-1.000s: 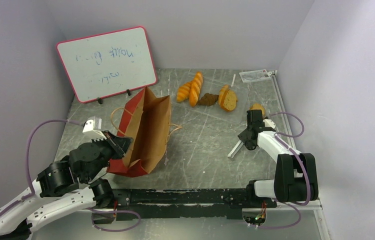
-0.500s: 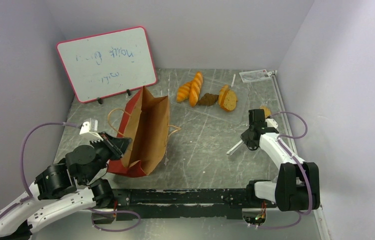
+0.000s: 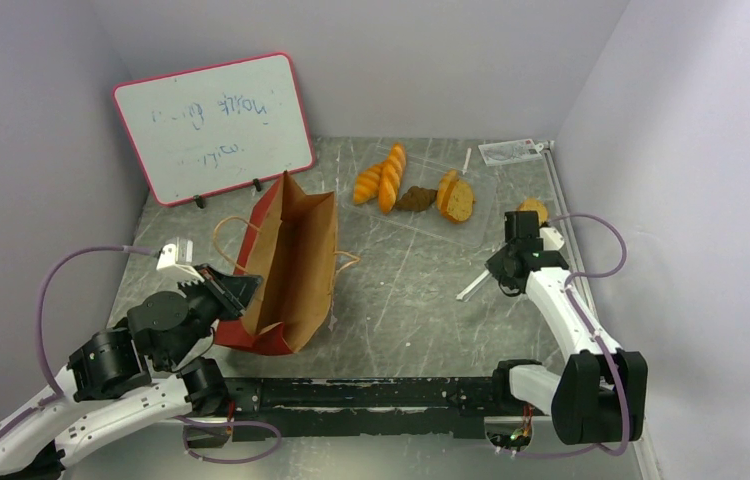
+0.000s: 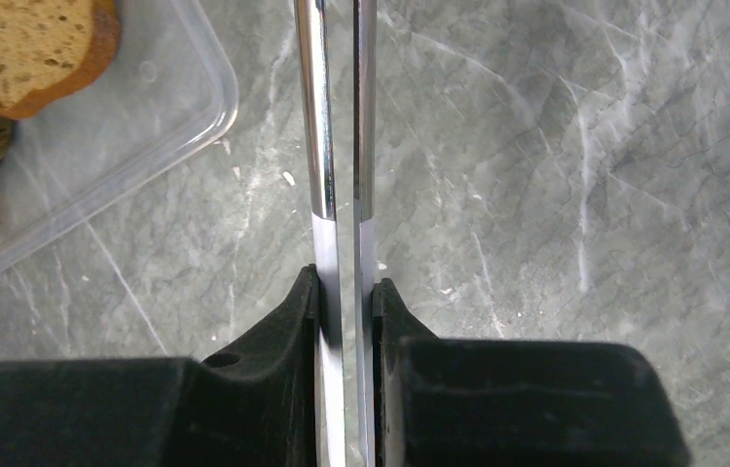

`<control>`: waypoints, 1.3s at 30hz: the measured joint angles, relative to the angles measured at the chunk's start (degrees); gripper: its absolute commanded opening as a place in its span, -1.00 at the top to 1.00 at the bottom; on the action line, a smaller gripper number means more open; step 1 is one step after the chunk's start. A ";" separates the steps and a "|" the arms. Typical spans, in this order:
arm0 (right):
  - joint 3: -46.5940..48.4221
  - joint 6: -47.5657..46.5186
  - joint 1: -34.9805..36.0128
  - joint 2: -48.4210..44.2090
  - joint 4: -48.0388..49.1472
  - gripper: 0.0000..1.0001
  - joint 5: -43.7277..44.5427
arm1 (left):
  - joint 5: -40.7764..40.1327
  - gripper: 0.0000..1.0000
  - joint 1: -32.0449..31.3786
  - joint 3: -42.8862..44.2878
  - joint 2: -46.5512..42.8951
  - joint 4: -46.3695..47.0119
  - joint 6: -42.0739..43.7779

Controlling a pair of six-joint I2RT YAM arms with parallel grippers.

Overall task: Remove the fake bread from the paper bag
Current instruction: Adjust the paper bag at the center of the board.

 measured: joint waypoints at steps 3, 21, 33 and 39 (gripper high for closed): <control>1.07 -0.15 0.00 -0.70 -0.76 1.00 -0.31 | 0.00 0.86 0.00 0.00 -0.17 0.02 0.02; 12.07 2.58 12.15 7.58 1.38 1.00 -1.22 | -0.79 0.86 0.00 0.02 0.28 0.04 0.85; 12.59 4.22 14.21 16.28 10.67 0.88 -3.78 | -1.99 0.86 0.00 1.79 1.70 -1.46 0.87; 8.50 4.39 14.03 17.55 14.95 0.59 -6.01 | -2.34 0.86 0.00 1.92 2.23 -2.34 0.39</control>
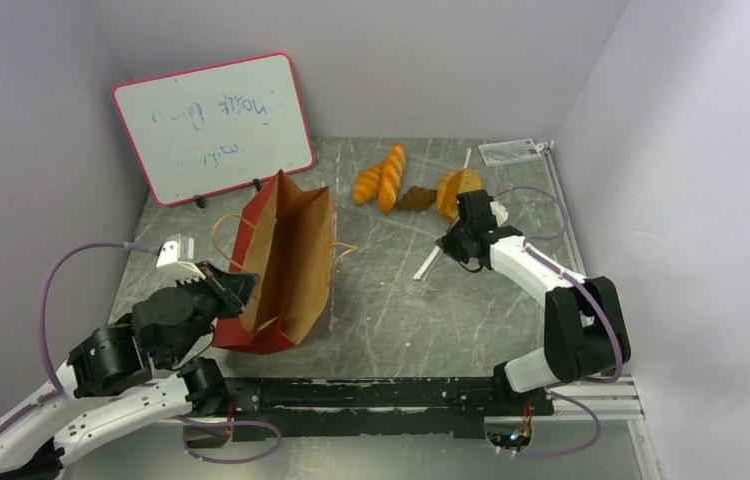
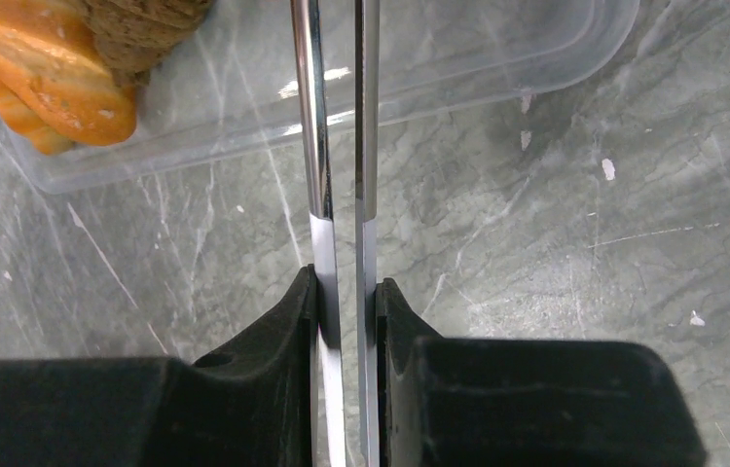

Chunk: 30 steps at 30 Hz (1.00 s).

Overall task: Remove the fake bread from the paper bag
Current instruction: Adjust the paper bag at the center of the board.

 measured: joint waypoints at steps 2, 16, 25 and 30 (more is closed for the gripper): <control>-1.05 -0.02 -0.28 0.37 1.16 0.53 -0.76 | 0.00 0.86 0.00 0.00 0.20 -0.13 -0.31; -3.32 -0.76 -2.08 0.42 4.33 0.21 -4.04 | 0.02 0.86 0.00 0.00 1.62 -0.17 -1.20; -4.07 -1.53 -2.60 -0.87 3.63 0.20 -4.42 | 0.02 0.86 0.00 0.00 2.25 0.31 -1.20; -4.68 -1.55 -2.62 -4.20 2.43 0.19 -4.15 | 0.04 0.86 0.00 0.00 2.40 1.01 -1.20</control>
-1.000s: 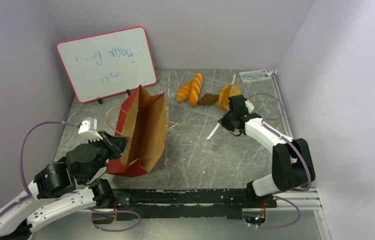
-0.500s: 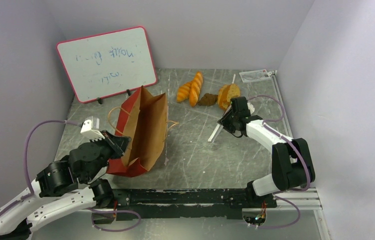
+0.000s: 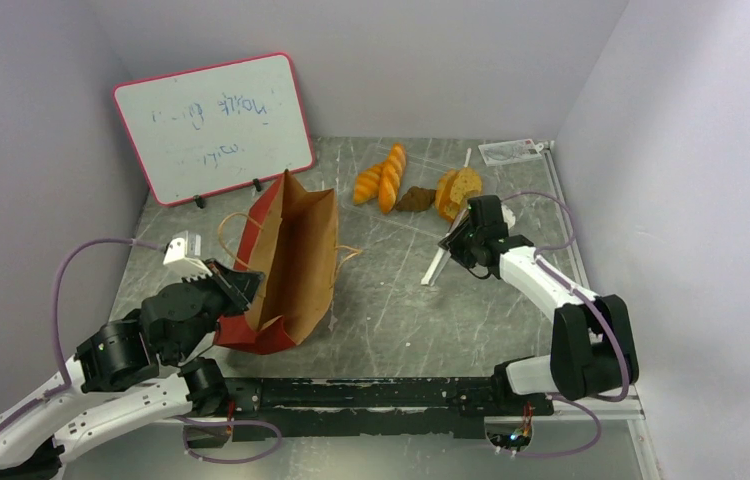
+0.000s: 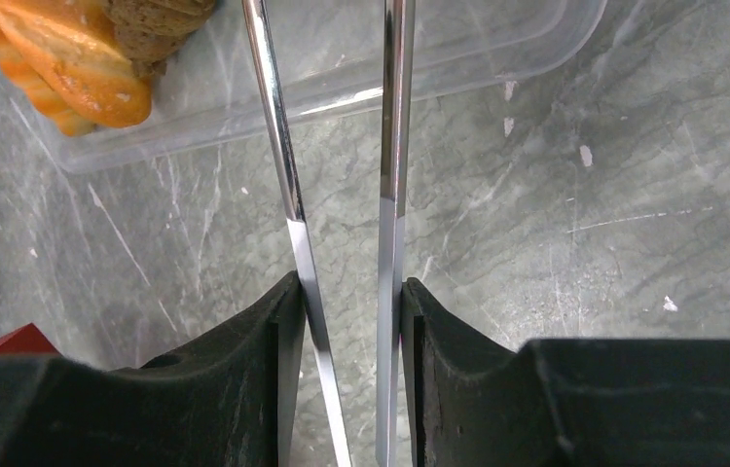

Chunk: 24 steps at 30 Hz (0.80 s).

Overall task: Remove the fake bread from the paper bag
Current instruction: Adjust the paper bag at the center of the board.

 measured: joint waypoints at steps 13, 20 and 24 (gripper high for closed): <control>-1.84 0.02 -0.02 -2.19 -2.12 0.19 0.52 | 0.28 0.86 0.00 0.00 1.66 1.20 -0.20; -2.60 -0.02 -1.46 -2.21 -2.54 0.18 0.79 | 0.46 0.86 0.00 0.00 1.75 1.36 -0.48; -2.91 -0.33 -2.25 -2.58 -2.80 0.18 0.76 | 0.48 0.86 0.00 -0.02 1.81 1.40 -0.63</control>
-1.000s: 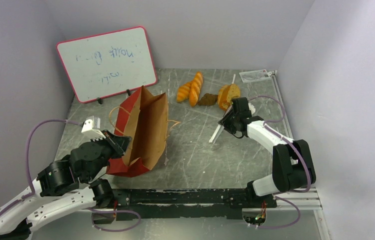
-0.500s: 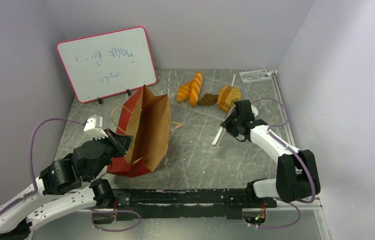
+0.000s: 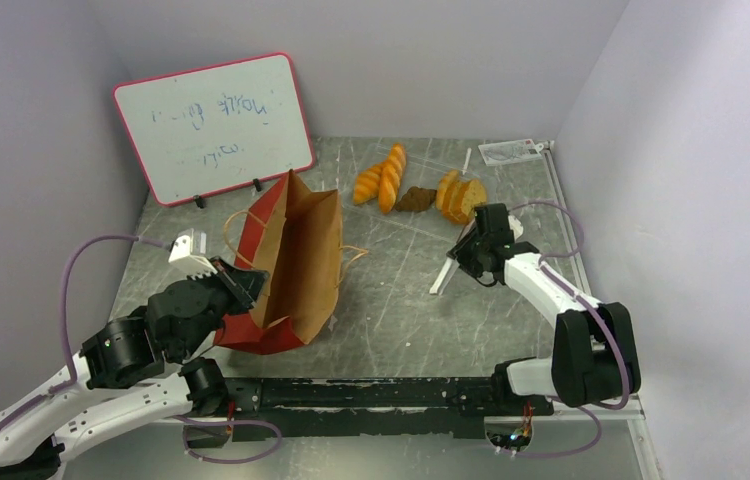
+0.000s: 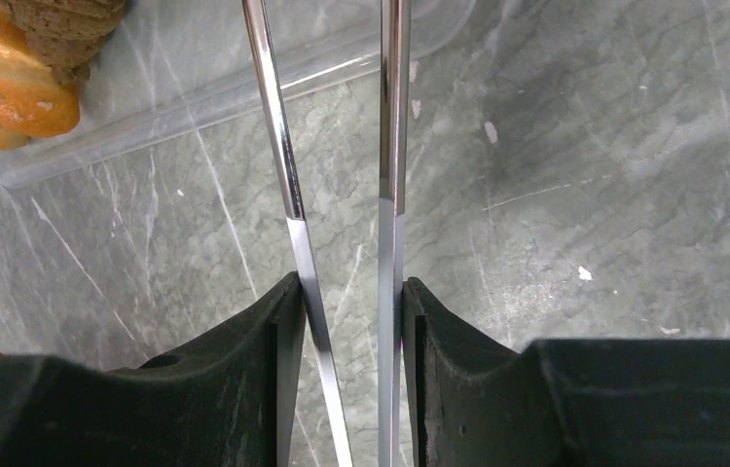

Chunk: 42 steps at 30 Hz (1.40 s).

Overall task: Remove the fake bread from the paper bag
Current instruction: Adjust the paper bag at the center of the board.

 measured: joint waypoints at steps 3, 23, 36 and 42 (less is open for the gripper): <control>-0.70 -0.09 -0.35 -0.66 -0.15 0.18 0.02 | 0.02 0.86 0.00 0.00 0.22 0.15 -0.04; -2.60 -0.44 -0.39 -5.70 -2.64 0.18 -0.13 | 0.68 0.86 0.00 -0.13 0.52 0.37 -0.13; -1.03 -1.40 -0.39 -7.69 -5.29 0.18 0.98 | 1.29 0.86 0.00 -0.13 0.85 1.27 -0.09; -0.20 -1.86 -0.39 -9.09 -6.60 0.18 1.70 | 1.42 0.86 0.00 -0.13 0.85 1.20 -0.09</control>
